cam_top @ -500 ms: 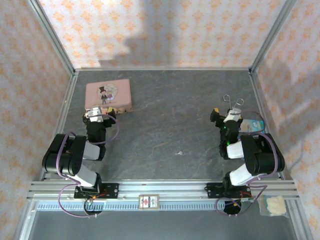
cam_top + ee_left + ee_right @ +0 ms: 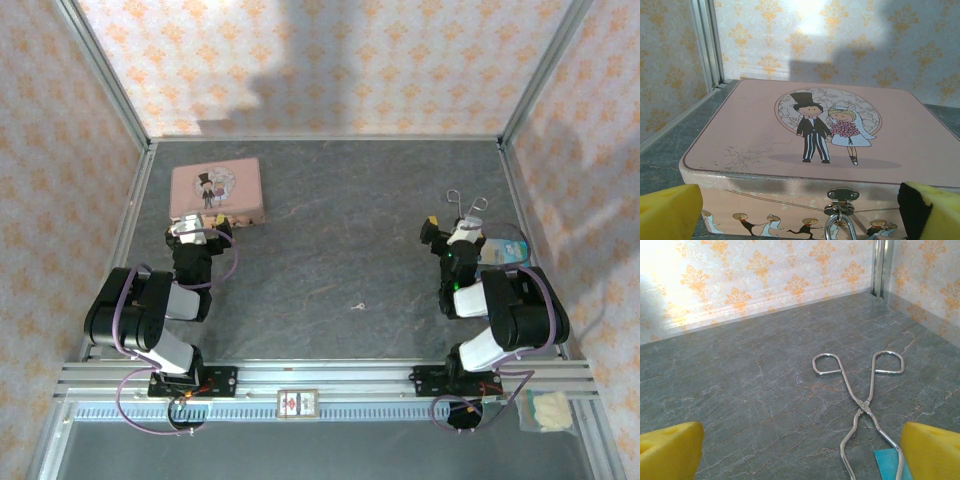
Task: Unlock a padlock with a key
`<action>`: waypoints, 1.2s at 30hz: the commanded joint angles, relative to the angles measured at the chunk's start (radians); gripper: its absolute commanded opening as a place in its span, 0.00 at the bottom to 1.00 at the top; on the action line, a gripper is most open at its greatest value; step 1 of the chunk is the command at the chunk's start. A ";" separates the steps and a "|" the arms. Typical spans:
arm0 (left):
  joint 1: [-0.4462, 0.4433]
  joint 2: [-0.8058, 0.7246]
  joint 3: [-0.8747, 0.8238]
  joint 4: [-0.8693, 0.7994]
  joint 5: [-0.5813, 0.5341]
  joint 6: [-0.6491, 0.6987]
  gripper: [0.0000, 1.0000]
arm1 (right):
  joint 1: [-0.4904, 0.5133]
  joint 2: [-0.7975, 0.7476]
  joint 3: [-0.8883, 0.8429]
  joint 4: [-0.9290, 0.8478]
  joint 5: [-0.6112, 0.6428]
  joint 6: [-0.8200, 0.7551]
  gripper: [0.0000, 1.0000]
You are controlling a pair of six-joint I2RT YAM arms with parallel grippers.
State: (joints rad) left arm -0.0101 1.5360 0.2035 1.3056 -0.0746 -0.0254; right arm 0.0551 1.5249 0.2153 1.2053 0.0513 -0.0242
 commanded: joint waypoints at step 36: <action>0.059 -0.221 0.579 -1.007 -0.057 -0.381 1.00 | 0.229 -0.103 0.640 -1.300 -0.252 0.248 0.96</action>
State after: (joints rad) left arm 0.0311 1.2804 0.7216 0.5068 -0.2306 -0.2939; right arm 0.2466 1.3731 0.7780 0.2024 -0.0673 0.1673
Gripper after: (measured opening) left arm 0.990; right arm 0.975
